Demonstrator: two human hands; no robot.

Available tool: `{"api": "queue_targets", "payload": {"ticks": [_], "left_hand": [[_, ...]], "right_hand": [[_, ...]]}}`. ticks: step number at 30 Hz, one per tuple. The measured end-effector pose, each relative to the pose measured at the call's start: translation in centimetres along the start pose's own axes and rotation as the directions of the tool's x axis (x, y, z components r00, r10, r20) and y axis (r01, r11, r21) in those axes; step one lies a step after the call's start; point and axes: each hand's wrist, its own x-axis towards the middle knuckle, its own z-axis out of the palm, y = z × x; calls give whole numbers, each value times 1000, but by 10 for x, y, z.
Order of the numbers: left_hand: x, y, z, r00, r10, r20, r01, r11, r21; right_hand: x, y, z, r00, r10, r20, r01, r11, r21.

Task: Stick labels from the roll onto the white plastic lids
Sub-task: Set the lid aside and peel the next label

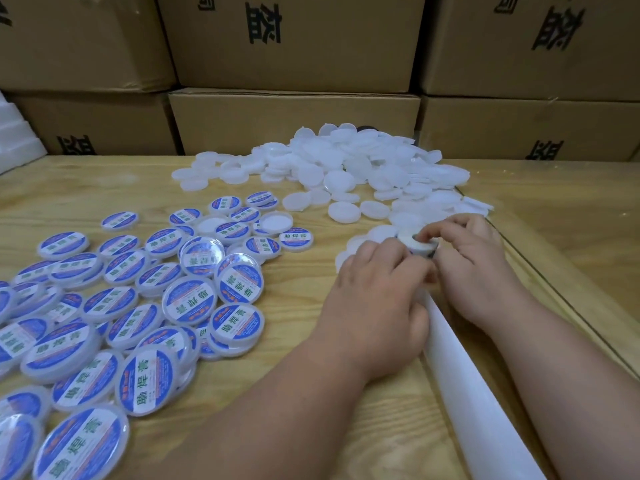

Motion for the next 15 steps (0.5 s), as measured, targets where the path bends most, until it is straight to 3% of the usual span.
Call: {"api": "queue_targets", "payload": {"ticks": [8, 15], "left_hand": [[-18, 19, -9, 976, 195, 98, -182, 975, -132], [-27, 32, -21, 916, 363, 170, -314, 914, -258]], "right_hand": [[5, 1, -15, 997, 8, -77, -34, 937, -348], [4, 4, -20, 987, 82, -137, -131, 905, -404]]}}
